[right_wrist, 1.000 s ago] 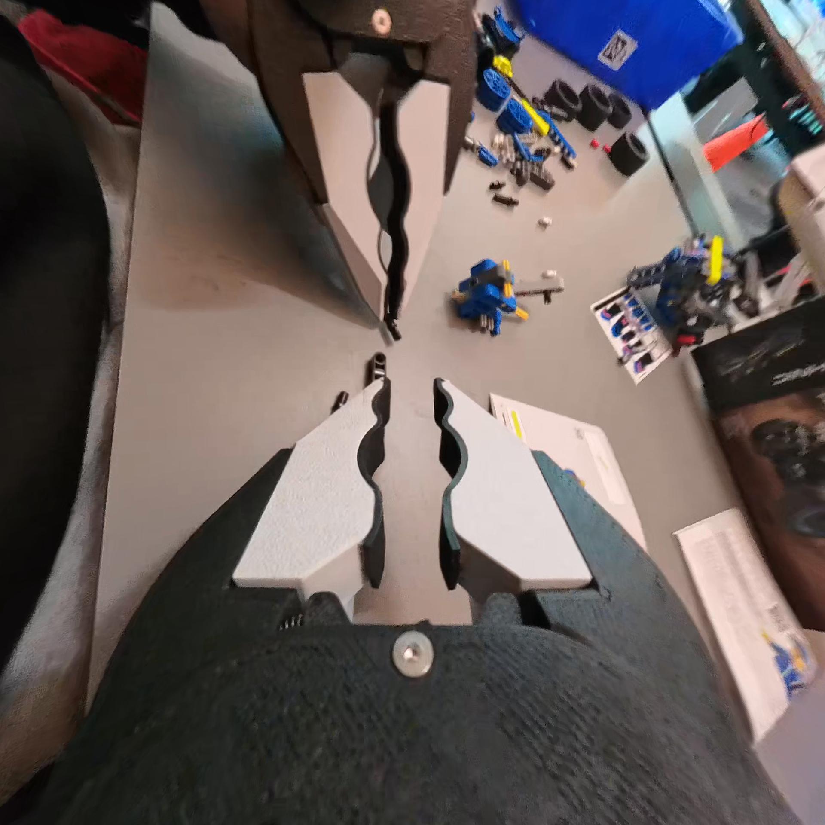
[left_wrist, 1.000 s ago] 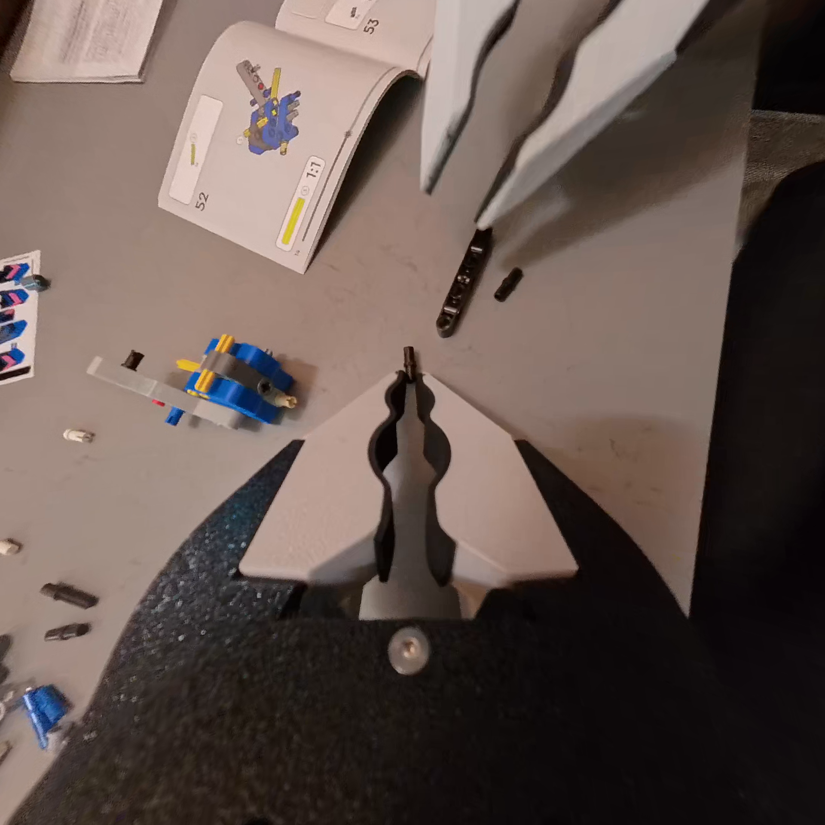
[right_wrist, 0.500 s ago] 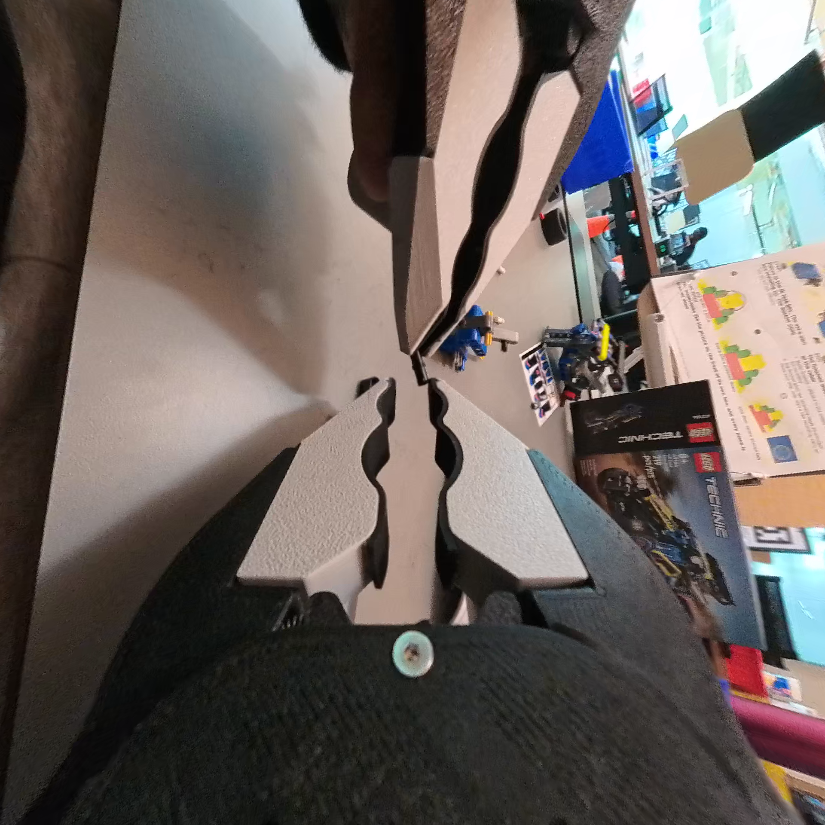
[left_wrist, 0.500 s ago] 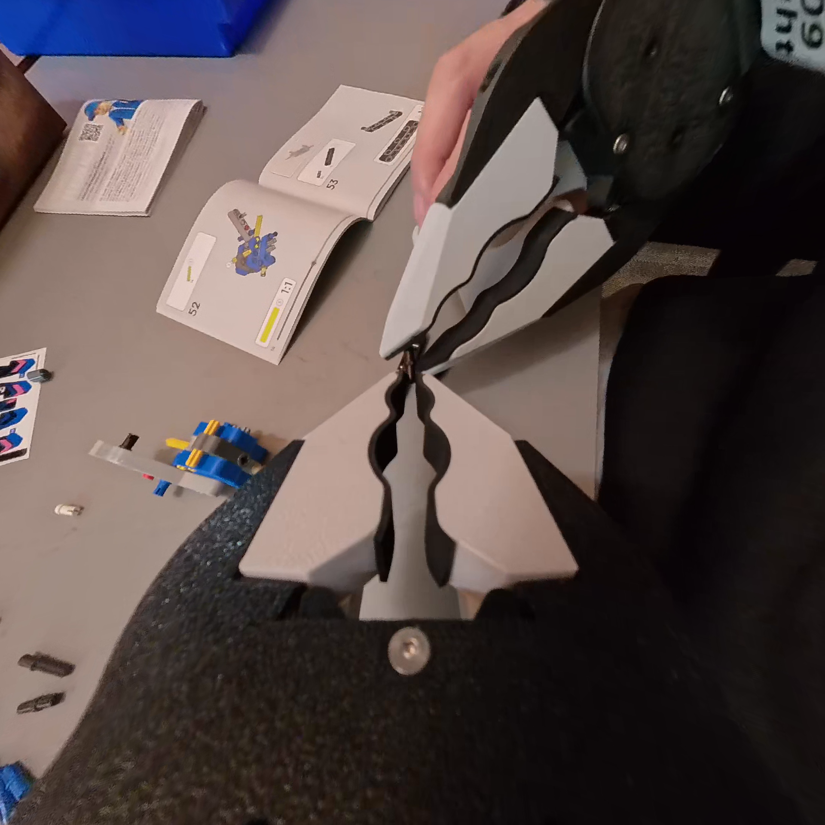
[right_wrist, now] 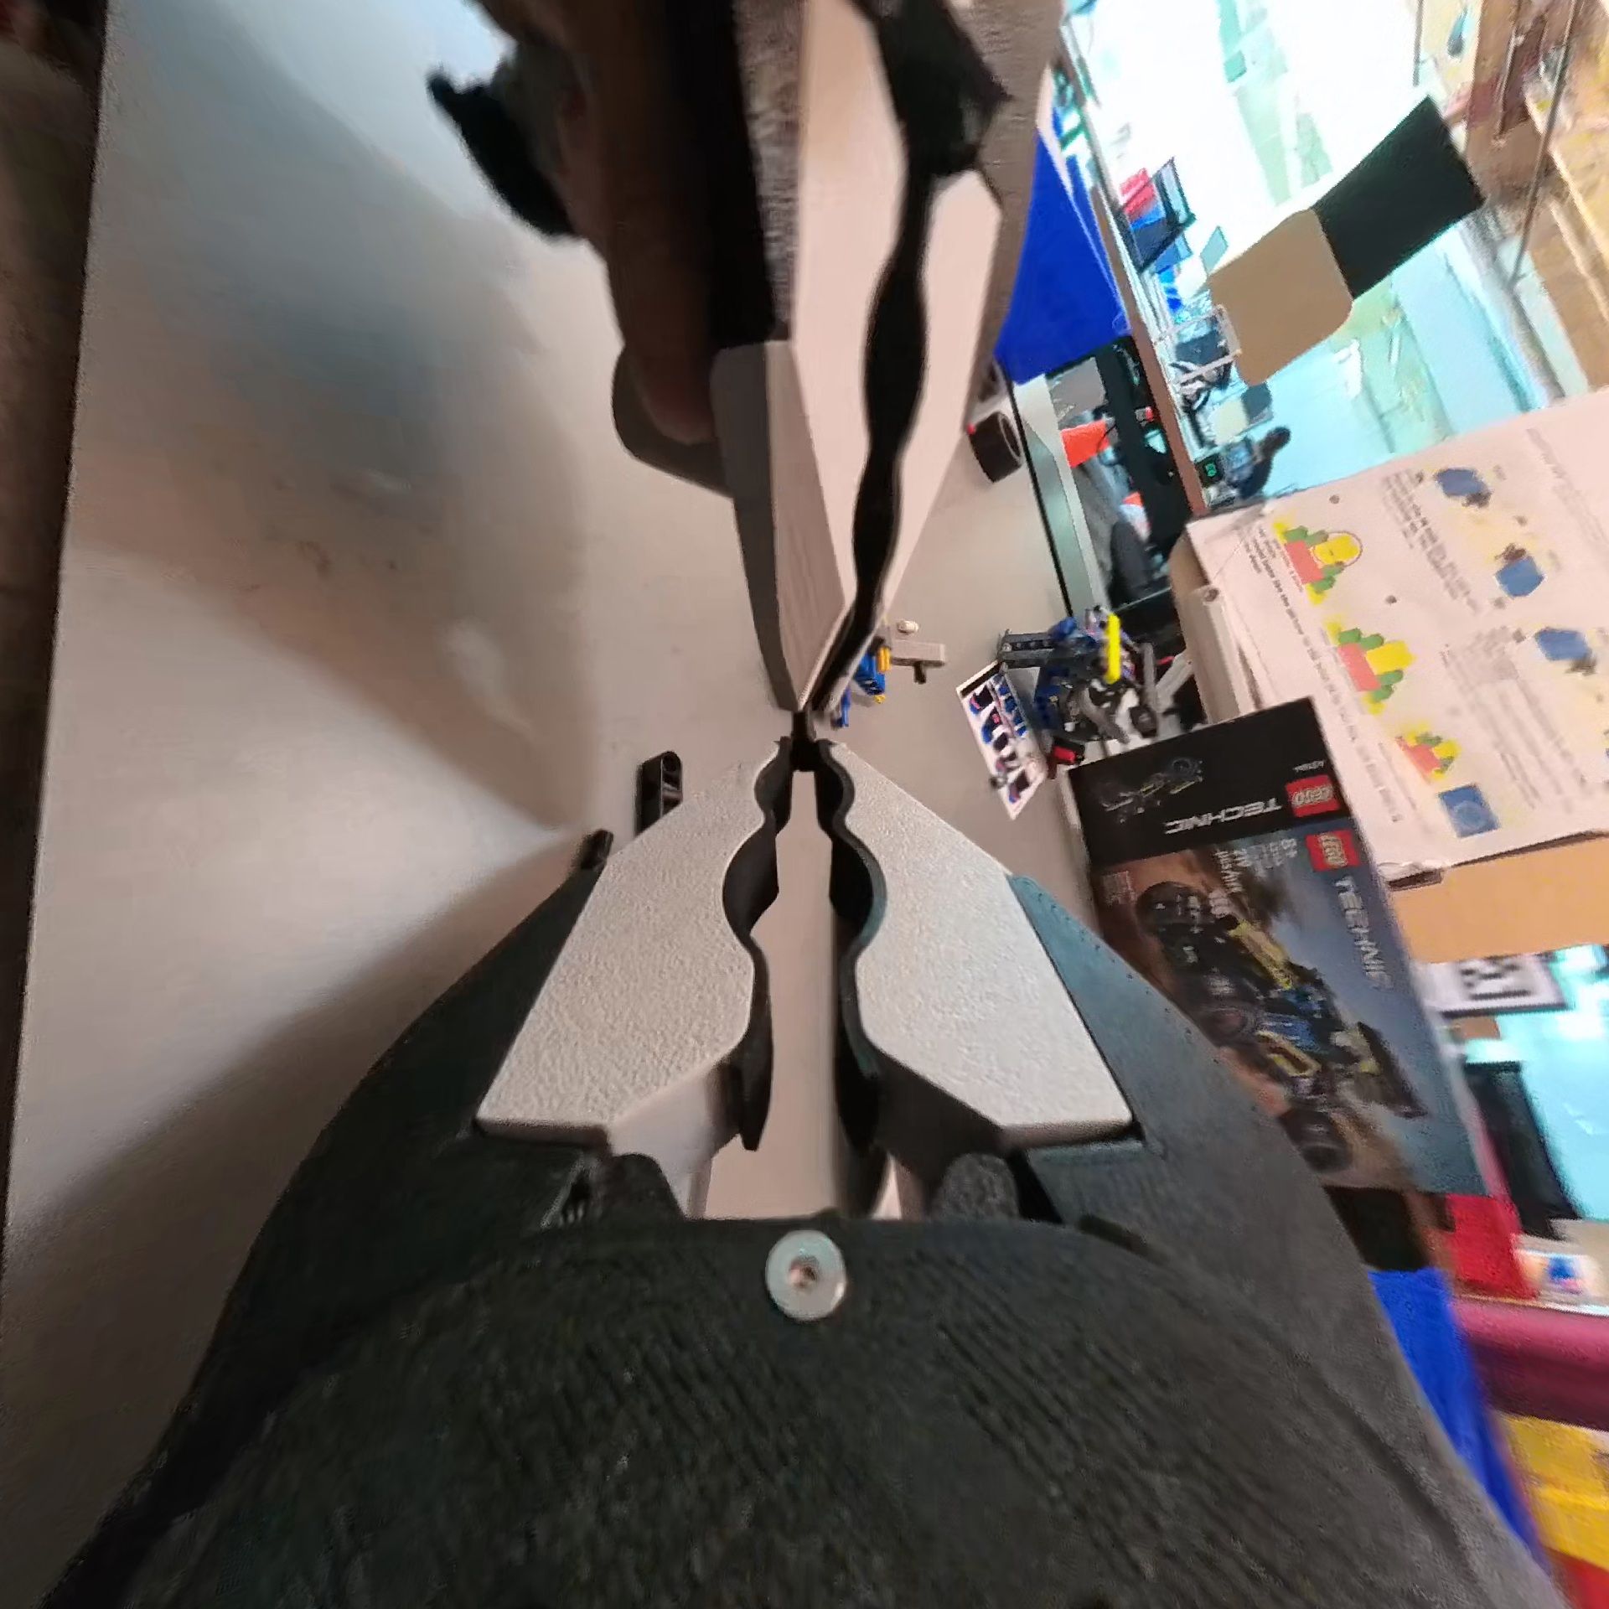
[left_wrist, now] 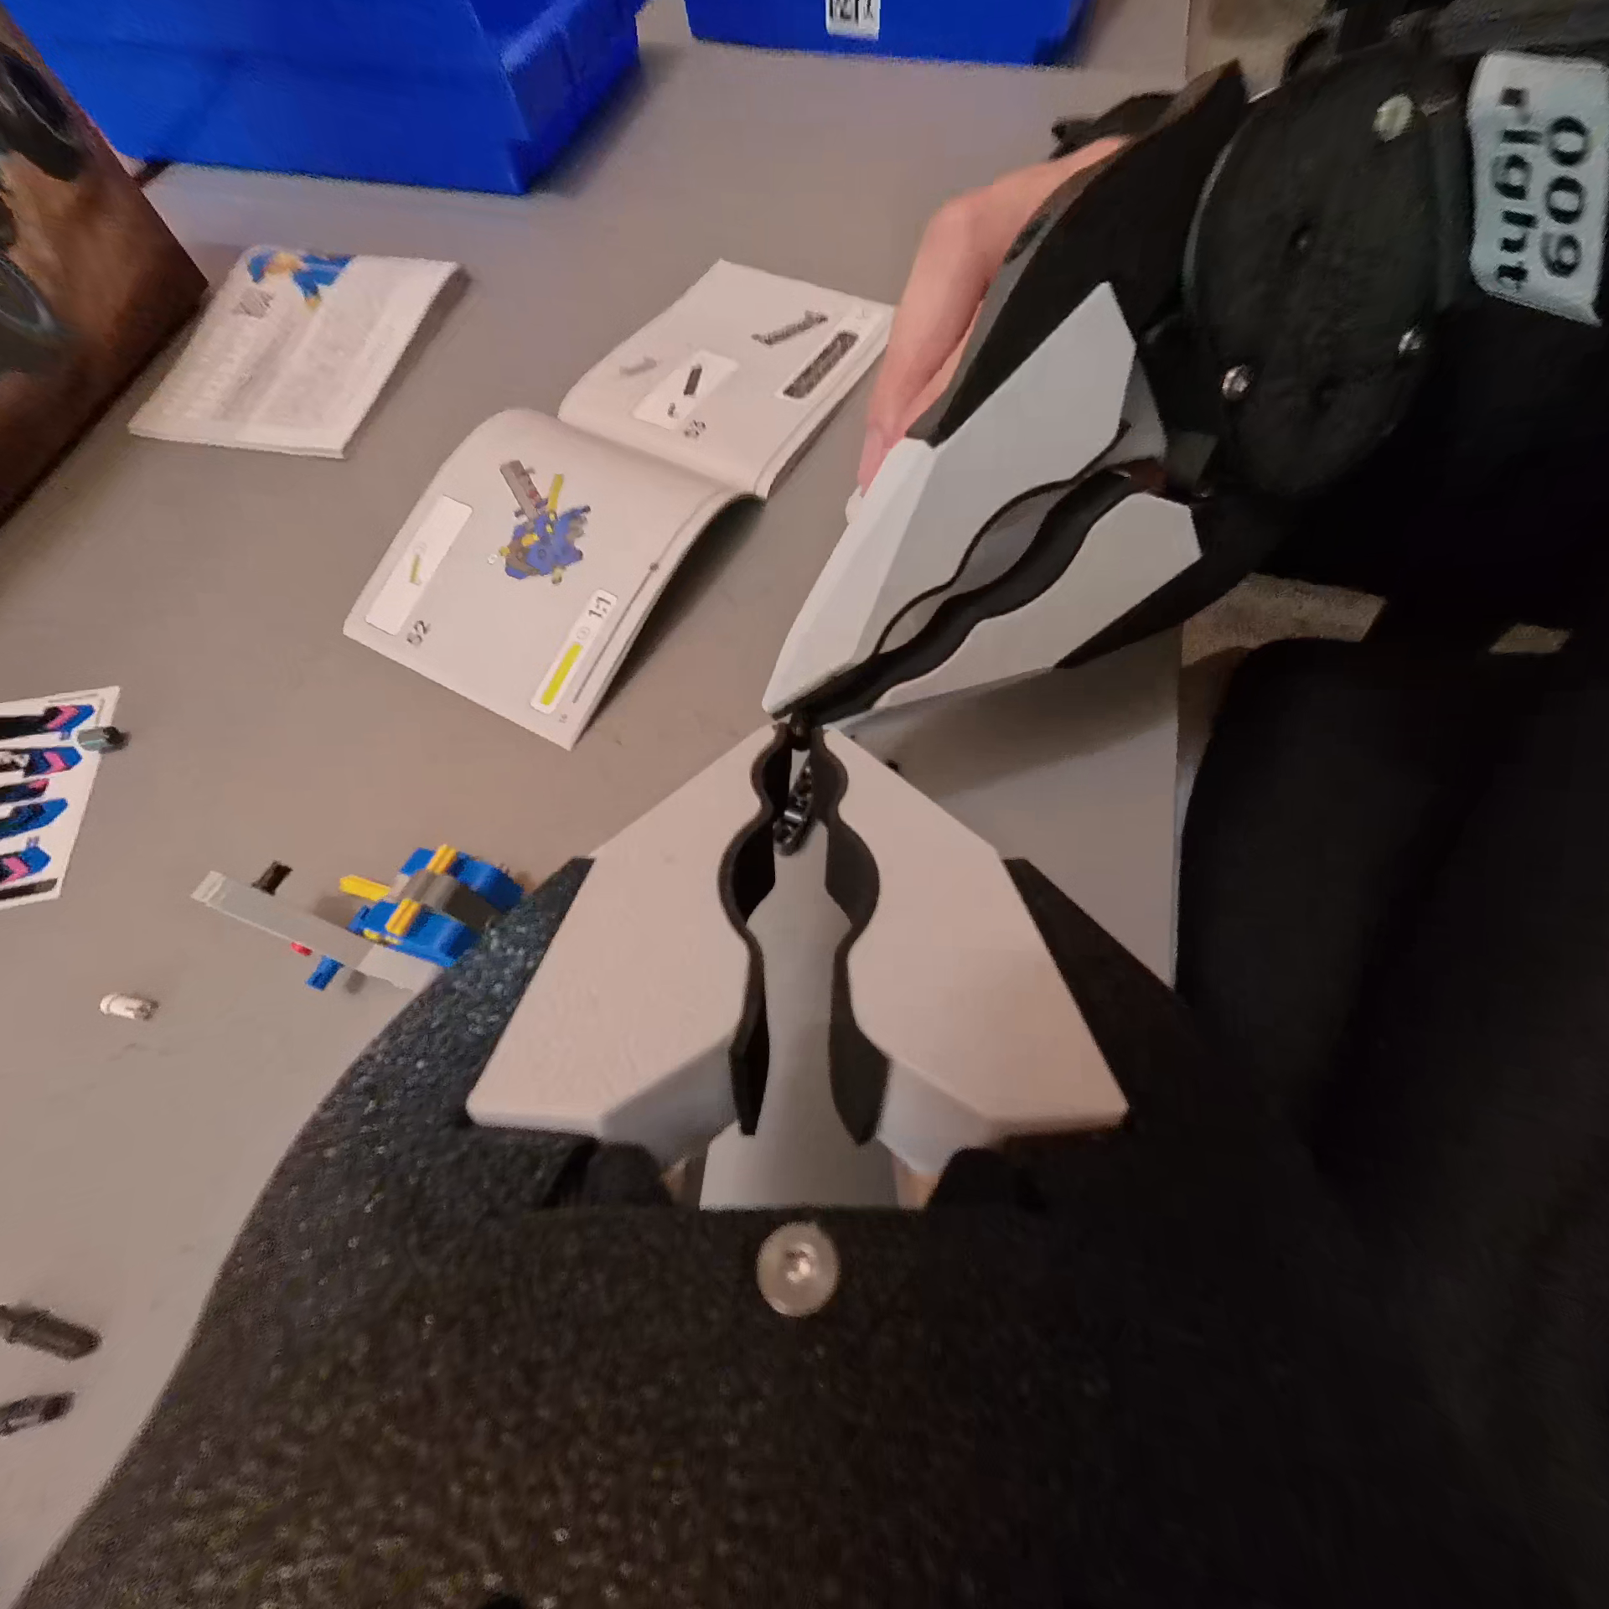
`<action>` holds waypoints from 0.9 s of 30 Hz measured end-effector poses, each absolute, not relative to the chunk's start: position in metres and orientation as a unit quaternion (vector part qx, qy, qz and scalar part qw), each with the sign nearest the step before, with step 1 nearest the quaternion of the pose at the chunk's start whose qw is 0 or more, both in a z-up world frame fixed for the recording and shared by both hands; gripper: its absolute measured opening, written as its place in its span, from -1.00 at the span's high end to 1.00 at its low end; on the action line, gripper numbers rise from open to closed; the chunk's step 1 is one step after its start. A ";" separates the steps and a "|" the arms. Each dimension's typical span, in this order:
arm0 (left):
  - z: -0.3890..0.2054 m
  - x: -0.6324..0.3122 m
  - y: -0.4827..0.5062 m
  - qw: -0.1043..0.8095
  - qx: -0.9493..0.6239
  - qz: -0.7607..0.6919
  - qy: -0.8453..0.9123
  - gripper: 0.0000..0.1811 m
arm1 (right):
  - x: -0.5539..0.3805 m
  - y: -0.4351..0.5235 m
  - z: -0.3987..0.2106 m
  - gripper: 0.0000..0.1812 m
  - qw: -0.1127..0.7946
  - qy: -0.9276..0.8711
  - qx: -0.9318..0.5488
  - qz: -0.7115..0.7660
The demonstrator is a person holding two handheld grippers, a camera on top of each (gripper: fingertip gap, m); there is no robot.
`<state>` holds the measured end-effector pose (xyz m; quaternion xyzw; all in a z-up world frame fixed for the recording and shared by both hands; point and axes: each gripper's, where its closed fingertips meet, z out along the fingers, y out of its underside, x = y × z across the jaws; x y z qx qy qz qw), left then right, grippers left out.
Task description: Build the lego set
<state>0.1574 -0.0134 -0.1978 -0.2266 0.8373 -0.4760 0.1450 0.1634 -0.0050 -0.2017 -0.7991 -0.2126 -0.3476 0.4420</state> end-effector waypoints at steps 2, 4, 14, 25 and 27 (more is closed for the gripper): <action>-0.194 0.158 -0.014 0.147 -0.219 -0.498 0.826 0.99 | 0.162 -0.005 -0.199 0.97 0.470 -0.189 -0.802 -0.316; -0.191 0.157 -0.015 0.139 -0.219 -0.519 0.814 0.99 | 0.160 -0.004 -0.194 0.97 0.495 -0.174 -0.799 -0.294; -0.194 0.157 -0.015 0.154 -0.205 -0.515 0.818 0.99 | 0.160 -0.003 -0.195 0.97 0.503 -0.162 -0.801 -0.282; -0.226 0.157 0.000 0.082 -0.160 -0.397 0.900 0.99 | 0.164 -0.030 -0.238 0.90 0.456 -0.067 -0.887 -0.030; -0.231 0.158 0.002 0.077 -0.133 -0.363 0.919 0.98 | 0.168 -0.034 -0.242 0.89 0.444 -0.068 -0.892 -0.043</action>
